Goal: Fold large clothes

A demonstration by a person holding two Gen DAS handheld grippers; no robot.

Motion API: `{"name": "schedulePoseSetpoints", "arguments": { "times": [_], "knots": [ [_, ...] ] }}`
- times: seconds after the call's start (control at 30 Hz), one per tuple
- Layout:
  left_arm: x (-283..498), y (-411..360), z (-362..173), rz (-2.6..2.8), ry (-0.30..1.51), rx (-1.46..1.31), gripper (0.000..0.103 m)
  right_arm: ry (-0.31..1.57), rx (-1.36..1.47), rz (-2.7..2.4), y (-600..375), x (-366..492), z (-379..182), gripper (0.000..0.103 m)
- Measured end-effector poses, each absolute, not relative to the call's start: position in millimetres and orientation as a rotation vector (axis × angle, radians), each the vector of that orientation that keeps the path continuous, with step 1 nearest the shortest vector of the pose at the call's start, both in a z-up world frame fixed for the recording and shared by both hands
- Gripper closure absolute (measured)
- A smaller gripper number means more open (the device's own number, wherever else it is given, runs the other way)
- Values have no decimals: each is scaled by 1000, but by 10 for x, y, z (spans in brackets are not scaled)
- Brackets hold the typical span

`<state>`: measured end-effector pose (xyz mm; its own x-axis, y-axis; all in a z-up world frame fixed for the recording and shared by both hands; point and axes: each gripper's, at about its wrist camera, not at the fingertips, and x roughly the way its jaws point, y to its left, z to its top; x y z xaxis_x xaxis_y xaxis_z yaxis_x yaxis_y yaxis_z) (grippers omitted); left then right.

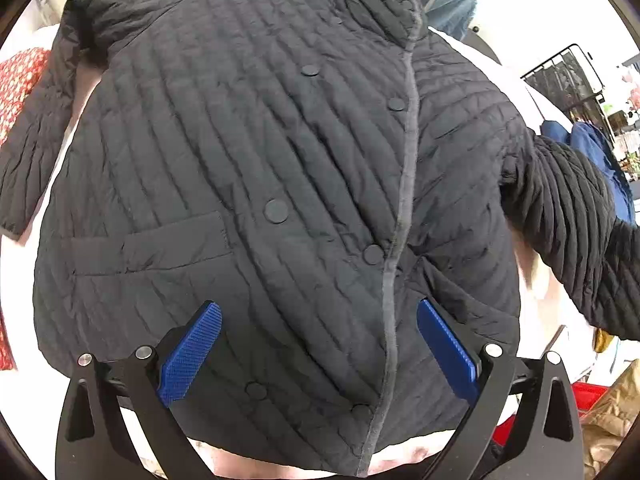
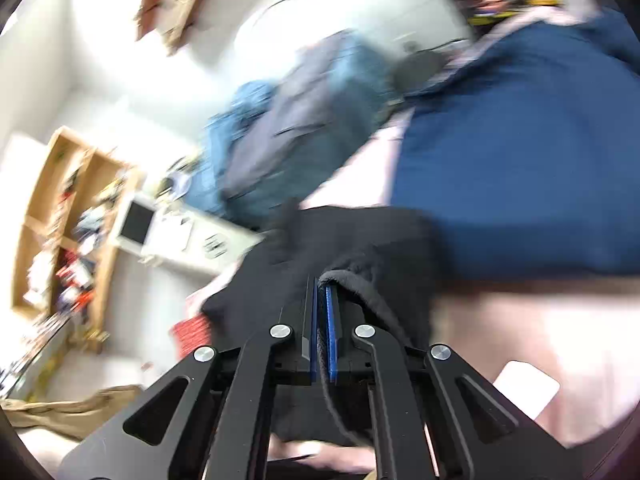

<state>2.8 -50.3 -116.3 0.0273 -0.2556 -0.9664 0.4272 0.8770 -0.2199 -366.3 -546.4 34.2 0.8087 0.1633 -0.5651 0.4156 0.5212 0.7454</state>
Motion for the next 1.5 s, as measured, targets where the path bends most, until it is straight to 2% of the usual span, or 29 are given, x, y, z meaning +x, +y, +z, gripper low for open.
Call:
{"name": "schedulePoseSetpoints", "arguments": {
  "times": [0.23, 0.43, 0.67, 0.83, 0.87, 0.9, 0.93, 0.97, 1.0, 1.23, 1.3, 1.5],
  "knots": [
    [48, -332, -962, -545, 1397, 135, 7, 800, 945, 176, -5057, -2421, 815, 99],
    [111, 300, -972, -440, 1388, 49, 7, 843, 874, 334, -4653, -1051, 945, 99],
    [117, 962, -986, -332, 1365, 72, 7, 938, 860, 443, -3378, 610, 500, 99],
    [238, 1290, -983, -290, 1353, 61, 7, 1068, 734, 338, -2591, 1197, -105, 95],
    [266, 1329, -988, -285, 1353, 57, 7, 1102, 737, 297, -2507, 1260, -269, 88],
    [302, 1356, -998, -282, 1353, 52, 6, 1141, 754, 271, -2447, 1308, -443, 70],
    [346, 1358, -1012, -280, 1352, 46, 6, 1177, 780, 256, -2429, 1327, -589, 58],
    [383, 1369, -1024, -279, 1352, 43, 6, 1214, 823, 234, -2409, 1338, -737, 33],
    [421, 1366, -1040, -280, 1354, 40, 6, 1228, 845, 213, -2437, 1271, -808, 27],
    [698, 1080, -1142, -352, 1366, 66, 7, 1241, 786, 125, -2730, 955, -868, 26],
    [802, 883, -1100, -393, 1338, 110, 7, 1229, 753, 80, -2956, 802, -839, 22],
    [1189, 423, -934, -490, 1251, 170, 6, 1172, 785, -174, -3866, 28, -881, 22]
  ]
}}
